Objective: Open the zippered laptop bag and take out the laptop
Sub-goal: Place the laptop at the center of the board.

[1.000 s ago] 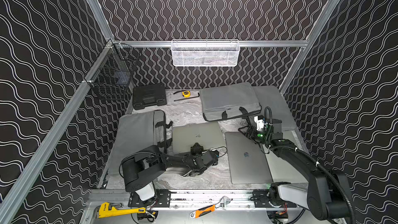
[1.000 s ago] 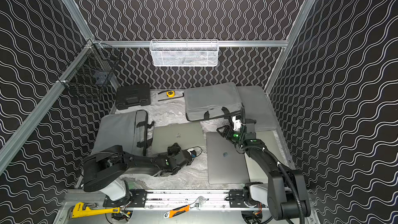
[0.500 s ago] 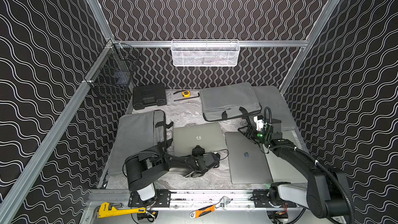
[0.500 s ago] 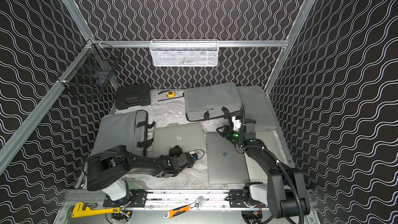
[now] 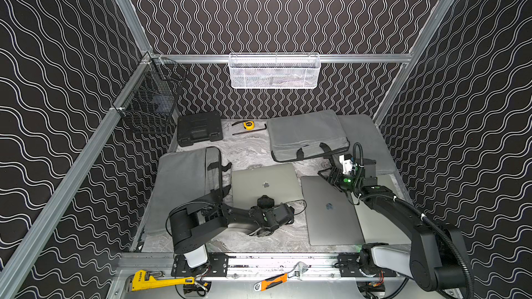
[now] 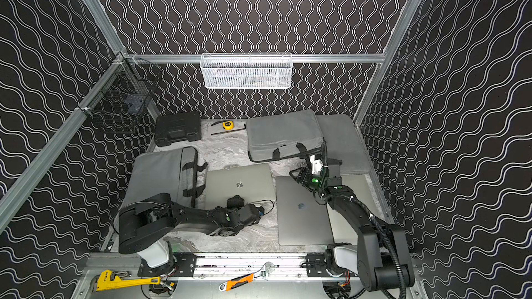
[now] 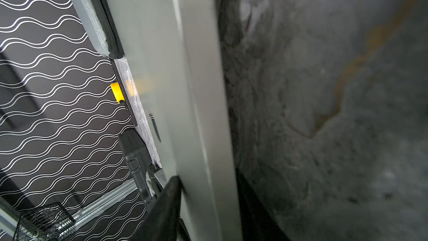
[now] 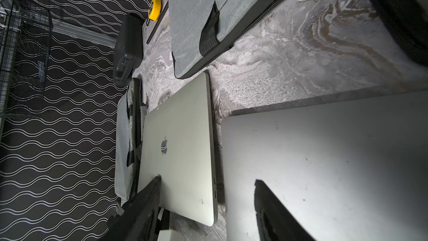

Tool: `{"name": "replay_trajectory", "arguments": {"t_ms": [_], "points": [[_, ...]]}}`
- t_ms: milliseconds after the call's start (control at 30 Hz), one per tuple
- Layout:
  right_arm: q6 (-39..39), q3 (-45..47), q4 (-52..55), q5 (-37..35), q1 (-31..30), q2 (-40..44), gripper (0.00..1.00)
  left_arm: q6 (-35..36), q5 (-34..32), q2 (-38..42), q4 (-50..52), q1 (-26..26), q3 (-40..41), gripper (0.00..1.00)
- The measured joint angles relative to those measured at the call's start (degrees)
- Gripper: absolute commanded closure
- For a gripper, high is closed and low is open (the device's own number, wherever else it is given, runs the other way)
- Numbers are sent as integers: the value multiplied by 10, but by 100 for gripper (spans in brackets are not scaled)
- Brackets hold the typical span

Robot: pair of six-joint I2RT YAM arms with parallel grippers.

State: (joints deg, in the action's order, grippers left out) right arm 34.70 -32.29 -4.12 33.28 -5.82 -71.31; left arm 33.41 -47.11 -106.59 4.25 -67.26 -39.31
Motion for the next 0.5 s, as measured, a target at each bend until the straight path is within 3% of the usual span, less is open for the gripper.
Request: {"name": "replay_trajectory", "arguments": {"t_ms": [500], "points": [[-7,-1,6,0,0,12,34,0,22,28,21,0,5,51]]}}
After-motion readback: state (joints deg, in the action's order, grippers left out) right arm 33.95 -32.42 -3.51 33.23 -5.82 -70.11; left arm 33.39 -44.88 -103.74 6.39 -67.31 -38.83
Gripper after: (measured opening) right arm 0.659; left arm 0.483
